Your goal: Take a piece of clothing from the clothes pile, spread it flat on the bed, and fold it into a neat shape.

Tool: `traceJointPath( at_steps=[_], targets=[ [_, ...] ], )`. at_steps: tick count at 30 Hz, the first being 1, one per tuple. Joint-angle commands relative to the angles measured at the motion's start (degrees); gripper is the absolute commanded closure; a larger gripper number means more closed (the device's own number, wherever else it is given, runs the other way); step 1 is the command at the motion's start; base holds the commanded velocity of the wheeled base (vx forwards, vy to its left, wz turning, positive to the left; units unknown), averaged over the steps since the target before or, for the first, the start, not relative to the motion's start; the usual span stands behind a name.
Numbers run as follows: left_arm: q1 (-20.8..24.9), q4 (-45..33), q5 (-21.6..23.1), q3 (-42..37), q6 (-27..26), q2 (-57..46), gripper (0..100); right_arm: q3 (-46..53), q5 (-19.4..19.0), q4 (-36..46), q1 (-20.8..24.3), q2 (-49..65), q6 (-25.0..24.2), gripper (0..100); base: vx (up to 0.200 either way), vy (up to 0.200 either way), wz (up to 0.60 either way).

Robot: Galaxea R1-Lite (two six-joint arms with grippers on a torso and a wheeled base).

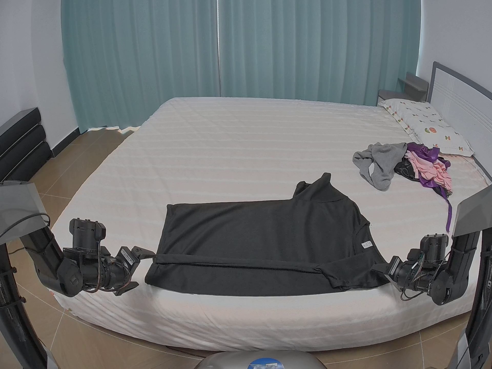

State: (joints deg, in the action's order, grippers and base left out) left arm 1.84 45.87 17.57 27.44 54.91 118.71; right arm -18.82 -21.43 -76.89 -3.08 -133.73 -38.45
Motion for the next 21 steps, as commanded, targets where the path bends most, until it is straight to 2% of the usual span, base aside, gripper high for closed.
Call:
traceJointPath(
  at_steps=[1,3,9,21],
  targets=[
    [0.0,0.0,0.0,0.1,0.1,0.0,0,0.1,0.1,0.0,-0.3,0.8,0.1,0,0.0,0.0,0.0],
    [0.0,0.0,0.0,0.2,0.1,0.0,0,0.2,0.0,0.0,-0.8,1.9,0.0,0,0.0,0.0,0.0],
    [0.0,0.0,0.0,0.2,-0.1,0.0,0,0.8,-0.3,0.2,-2.4,5.3,-0.3,0,0.2,0.0,0.0],
    [0.0,-0.1,0.0,0.6,0.3,-0.4,0,2.0,-0.4,-0.4,-2.9,7.5,-0.7,0,0.0,0.0,0.0]
  ],
)
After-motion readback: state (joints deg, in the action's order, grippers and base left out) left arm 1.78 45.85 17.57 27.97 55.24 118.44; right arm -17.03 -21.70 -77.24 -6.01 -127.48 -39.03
